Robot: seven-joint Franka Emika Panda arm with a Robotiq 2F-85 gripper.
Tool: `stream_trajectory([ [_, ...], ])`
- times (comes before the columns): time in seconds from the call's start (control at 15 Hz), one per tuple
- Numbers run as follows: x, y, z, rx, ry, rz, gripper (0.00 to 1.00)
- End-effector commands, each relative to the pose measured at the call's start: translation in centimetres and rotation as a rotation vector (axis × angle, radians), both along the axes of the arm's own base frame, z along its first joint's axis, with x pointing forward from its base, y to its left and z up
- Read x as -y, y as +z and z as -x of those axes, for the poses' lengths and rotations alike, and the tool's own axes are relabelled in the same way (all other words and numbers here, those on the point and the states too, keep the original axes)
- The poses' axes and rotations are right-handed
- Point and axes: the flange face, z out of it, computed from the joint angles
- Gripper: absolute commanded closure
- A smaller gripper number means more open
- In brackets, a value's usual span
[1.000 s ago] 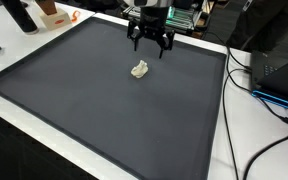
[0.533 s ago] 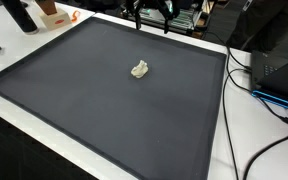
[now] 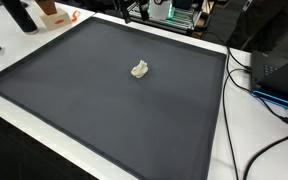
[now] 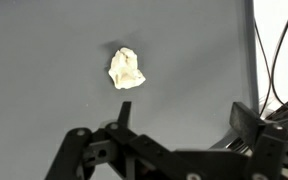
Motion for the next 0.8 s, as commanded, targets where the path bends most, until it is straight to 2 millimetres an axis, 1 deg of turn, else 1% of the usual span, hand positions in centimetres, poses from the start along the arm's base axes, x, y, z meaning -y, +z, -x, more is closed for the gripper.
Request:
stream_trajectory([
  [0.0,2.9,-2.5,1.2,-0.053,-0.104,-0.087,0.0],
  [0.13,4.4,-4.2,1.4,-0.089,-0.165,-0.132,0.0],
  [0.33,6.1,-6.7,1.7,-0.14,-0.244,-0.189,0.0],
  [0.73,8.4,-11.9,1.7,-0.252,-0.377,-0.292,0.0],
])
